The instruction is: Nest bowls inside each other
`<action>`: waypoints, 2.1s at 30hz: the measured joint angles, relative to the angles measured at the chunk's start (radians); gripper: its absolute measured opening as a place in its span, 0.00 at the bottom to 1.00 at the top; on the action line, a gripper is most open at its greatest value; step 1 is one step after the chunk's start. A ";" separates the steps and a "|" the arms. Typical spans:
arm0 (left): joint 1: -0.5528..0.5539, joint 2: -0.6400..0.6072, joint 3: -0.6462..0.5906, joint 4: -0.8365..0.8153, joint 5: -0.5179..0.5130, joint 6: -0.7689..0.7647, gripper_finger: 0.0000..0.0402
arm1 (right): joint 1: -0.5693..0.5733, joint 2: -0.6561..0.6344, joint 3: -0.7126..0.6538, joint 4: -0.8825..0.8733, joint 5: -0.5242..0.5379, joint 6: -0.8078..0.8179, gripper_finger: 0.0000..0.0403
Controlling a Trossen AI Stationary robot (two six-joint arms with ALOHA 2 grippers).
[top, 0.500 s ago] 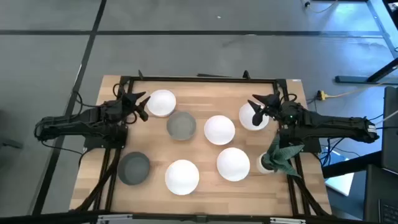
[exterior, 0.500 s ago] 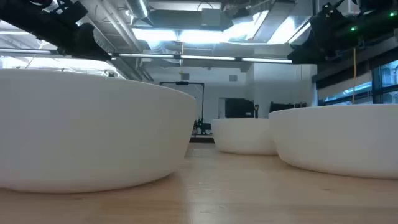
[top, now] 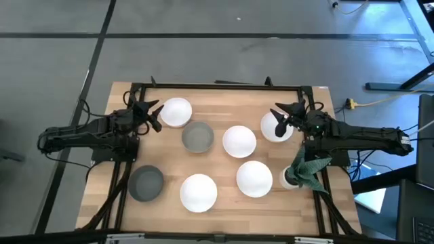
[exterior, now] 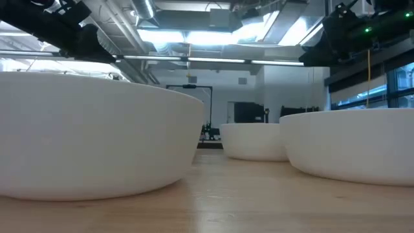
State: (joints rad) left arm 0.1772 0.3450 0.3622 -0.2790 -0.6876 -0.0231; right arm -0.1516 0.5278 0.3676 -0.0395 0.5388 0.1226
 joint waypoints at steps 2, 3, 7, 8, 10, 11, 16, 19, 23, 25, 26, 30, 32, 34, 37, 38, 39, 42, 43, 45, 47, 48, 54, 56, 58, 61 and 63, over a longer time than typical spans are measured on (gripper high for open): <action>0.000 0.000 0.000 0.000 0.000 0.000 0.34 | 0.000 0.000 0.000 0.000 0.000 0.000 0.44; 0.000 0.000 0.000 0.000 0.000 0.000 0.34 | 0.000 0.000 0.000 0.000 0.000 0.000 0.44; 0.000 0.000 0.000 0.000 0.000 0.000 0.34 | 0.000 0.000 0.000 0.000 0.000 0.000 0.44; 0.000 0.000 0.000 0.000 0.000 0.000 0.34 | 0.000 0.000 0.000 0.000 0.000 0.000 0.44; 0.000 0.000 0.000 0.000 0.000 0.000 0.34 | 0.000 0.000 0.000 0.000 0.000 0.000 0.44; 0.000 0.000 0.000 0.000 0.000 0.000 0.34 | 0.000 0.000 0.000 0.000 0.000 0.000 0.44; 0.000 0.000 0.000 0.000 0.000 0.000 0.34 | 0.000 0.000 0.000 0.000 0.000 0.000 0.44; 0.000 0.000 0.000 0.000 0.000 0.000 0.34 | 0.000 0.000 0.000 0.000 0.000 0.000 0.44; 0.000 0.000 0.000 0.000 0.000 0.000 0.34 | 0.000 0.000 0.000 0.000 0.000 0.000 0.44; 0.000 0.000 0.000 0.000 0.000 0.000 0.34 | 0.000 0.000 0.000 0.000 0.000 0.000 0.44; 0.000 0.000 0.000 0.000 0.000 0.000 0.34 | 0.000 0.000 0.000 0.000 0.000 0.000 0.44; 0.000 0.000 0.000 0.000 0.000 0.000 0.34 | 0.000 0.000 0.000 0.000 0.000 0.000 0.44; 0.000 0.000 0.000 0.000 0.000 0.000 0.34 | 0.000 0.000 0.000 0.000 0.000 0.000 0.44; 0.000 0.000 0.000 0.000 0.000 0.000 0.34 | 0.000 0.000 0.000 0.000 0.000 -0.001 0.44; 0.000 0.000 0.000 0.000 0.000 0.000 0.34 | -0.001 0.001 0.001 0.040 -0.032 -0.048 0.44; 0.000 0.000 0.000 0.000 0.000 0.000 0.34 | -0.001 -0.001 0.001 0.045 -0.049 -0.053 0.44; 0.000 0.000 0.000 0.000 0.000 0.000 0.34 | 0.000 -0.001 0.001 0.044 -0.068 -0.051 0.44; 0.000 0.000 0.000 0.000 0.000 0.000 0.34 | 0.000 0.001 0.001 0.041 -0.126 -0.047 0.44; 0.000 0.000 0.000 0.000 0.000 0.000 0.34 | 0.000 0.001 0.001 0.042 -0.142 -0.053 0.44; 0.000 0.000 0.000 0.000 0.000 0.000 0.34 | 0.000 0.001 0.001 0.061 -0.163 -0.050 0.44; 0.000 0.000 0.000 0.000 0.000 0.000 0.34 | 0.000 0.006 0.001 0.111 -0.167 -0.051 0.44; 0.000 0.000 0.000 0.000 0.000 0.000 0.34 | 0.000 0.006 0.002 0.128 -0.167 -0.054 0.44; 0.000 0.000 0.000 0.000 0.000 0.000 0.34 | 0.000 0.008 0.001 0.152 -0.167 -0.101 0.44; 0.000 0.000 0.000 0.000 0.000 0.000 0.34 | 0.000 0.008 0.001 0.157 -0.167 -0.083 0.44; 0.000 0.000 0.000 0.000 0.000 0.000 0.34 | 0.000 0.009 0.001 0.157 -0.167 -0.079 0.44; 0.000 0.000 0.000 0.000 0.000 0.000 0.34 | 0.000 0.022 0.001 0.195 -0.167 -0.101 0.44; 0.000 0.000 0.000 0.000 0.000 0.000 0.34 | 0.000 0.036 0.001 0.249 -0.167 -0.089 0.44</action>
State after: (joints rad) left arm 0.1772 0.3450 0.3622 -0.2790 -0.6876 -0.0231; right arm -0.1520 0.5639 0.3687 0.2097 0.3721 0.0334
